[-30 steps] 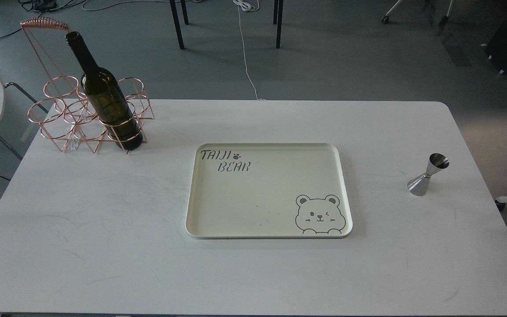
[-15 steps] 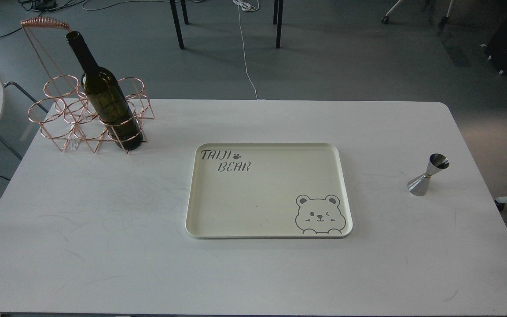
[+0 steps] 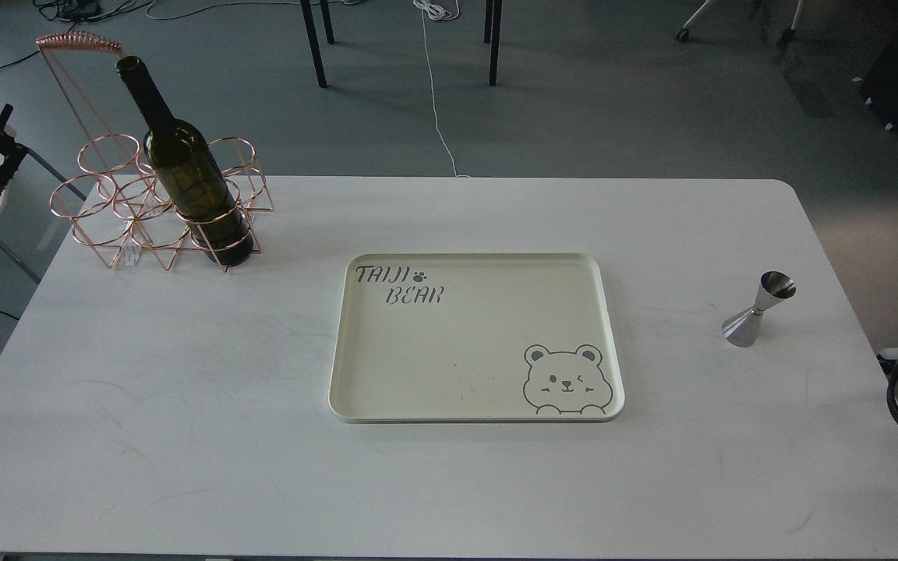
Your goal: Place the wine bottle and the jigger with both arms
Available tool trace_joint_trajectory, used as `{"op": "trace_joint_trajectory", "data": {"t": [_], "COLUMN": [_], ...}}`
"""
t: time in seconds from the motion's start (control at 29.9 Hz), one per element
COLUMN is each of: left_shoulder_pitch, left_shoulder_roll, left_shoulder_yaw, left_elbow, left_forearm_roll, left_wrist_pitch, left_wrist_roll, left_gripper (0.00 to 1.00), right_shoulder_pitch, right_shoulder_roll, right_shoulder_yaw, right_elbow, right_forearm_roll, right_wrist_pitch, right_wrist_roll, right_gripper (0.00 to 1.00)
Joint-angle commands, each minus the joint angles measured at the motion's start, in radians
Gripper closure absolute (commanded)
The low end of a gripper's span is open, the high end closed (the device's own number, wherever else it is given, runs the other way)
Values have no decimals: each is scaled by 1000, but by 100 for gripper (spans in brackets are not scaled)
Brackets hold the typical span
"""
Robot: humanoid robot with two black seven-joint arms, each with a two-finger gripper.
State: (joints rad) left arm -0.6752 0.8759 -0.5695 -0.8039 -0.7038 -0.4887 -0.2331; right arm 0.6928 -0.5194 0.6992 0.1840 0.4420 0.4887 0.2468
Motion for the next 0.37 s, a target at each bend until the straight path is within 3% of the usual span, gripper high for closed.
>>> {"op": "trace_joint_trajectory", "data": {"t": [0.0,0.33], "left_shoulder_pitch": [12,85], "left_shoulder_roll": [-28,-51], "left_shoulder_yaw": [-33,-89], "left_elbow": [-3,-34], "left_forearm_roll": [-29,-26], "left_wrist_pitch": [0,0], "left_wrist_roll": [0,-3], "left_gripper": [1,1], "right_shoulder_pitch": [-1,2], "right_shoulder_roll": [31,22], "right_shoulder_yaw": [2,-33], "right_elbow": [2,5], "right_forearm_roll": [0,-11], "right_wrist_pitch": [0,0], "right_wrist_roll": [11,8], "right_gripper": [0,0]}}
